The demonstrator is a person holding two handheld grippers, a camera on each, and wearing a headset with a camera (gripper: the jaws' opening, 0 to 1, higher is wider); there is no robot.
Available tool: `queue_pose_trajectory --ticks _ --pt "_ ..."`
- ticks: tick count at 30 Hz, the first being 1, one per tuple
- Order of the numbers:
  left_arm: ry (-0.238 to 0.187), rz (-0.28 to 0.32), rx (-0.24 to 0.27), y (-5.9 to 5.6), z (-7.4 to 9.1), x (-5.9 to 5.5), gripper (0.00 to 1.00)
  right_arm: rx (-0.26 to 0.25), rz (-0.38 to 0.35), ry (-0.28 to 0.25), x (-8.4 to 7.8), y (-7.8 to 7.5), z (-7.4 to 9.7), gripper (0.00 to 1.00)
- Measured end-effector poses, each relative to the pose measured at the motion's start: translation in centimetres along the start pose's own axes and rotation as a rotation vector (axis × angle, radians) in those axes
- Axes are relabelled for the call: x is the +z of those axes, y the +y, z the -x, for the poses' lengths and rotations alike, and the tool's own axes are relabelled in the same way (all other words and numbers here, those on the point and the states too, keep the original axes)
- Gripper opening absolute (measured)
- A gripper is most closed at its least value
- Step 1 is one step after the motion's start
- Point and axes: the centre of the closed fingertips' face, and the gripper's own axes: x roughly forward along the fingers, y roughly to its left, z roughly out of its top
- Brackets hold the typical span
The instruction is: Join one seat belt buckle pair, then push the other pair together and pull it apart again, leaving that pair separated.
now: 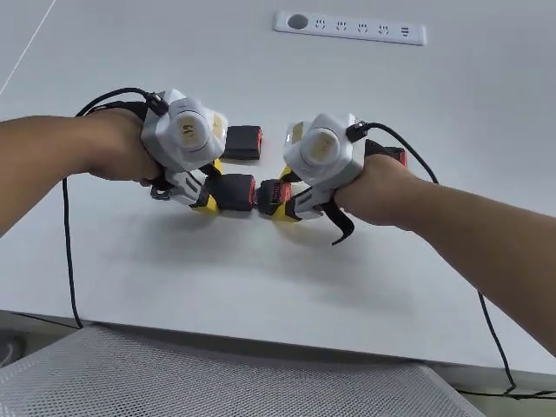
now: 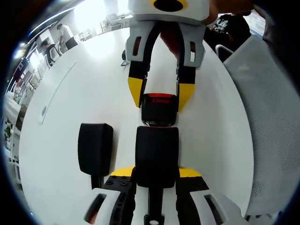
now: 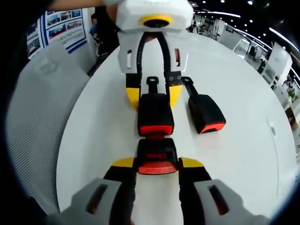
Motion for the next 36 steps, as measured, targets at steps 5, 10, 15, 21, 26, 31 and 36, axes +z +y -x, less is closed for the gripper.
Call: queue_pose_trajectory --ticks 5,10,15,21,26,31,36 --pt "-0.001 -0.011 0.021 0.0 0.2 -0.1 0.33 -0.008 -0.006 -0.027 0.8 0.0 0.7 0.37" --pt "-0.042 0.025 0.027 0.4 1.5 0.2 0.35 -0.008 0.022 -0.037 1.6 -0.1 1.8 0.37" --pt "-0.069 0.036 0.04 1.1 2.8 0.5 0.35 -0.029 0.045 -0.066 2.4 -0.7 3.2 0.37" --pt "-0.118 0.077 0.1 3.4 4.1 1.5 0.32 -0.061 0.043 -0.043 0.9 -2.2 4.2 0.37" --pt "-0.131 0.051 0.145 5.5 4.5 2.7 0.34 -0.108 0.016 -0.027 -0.9 -4.5 6.0 0.37" --pt "-0.133 0.028 0.16 7.3 4.3 3.4 0.35 -0.148 -0.014 0.003 -3.6 -7.3 7.6 0.37" --pt "-0.109 0.008 0.153 9.0 3.4 3.4 0.36 -0.168 -0.034 0.037 -6.3 -8.6 9.0 0.37"
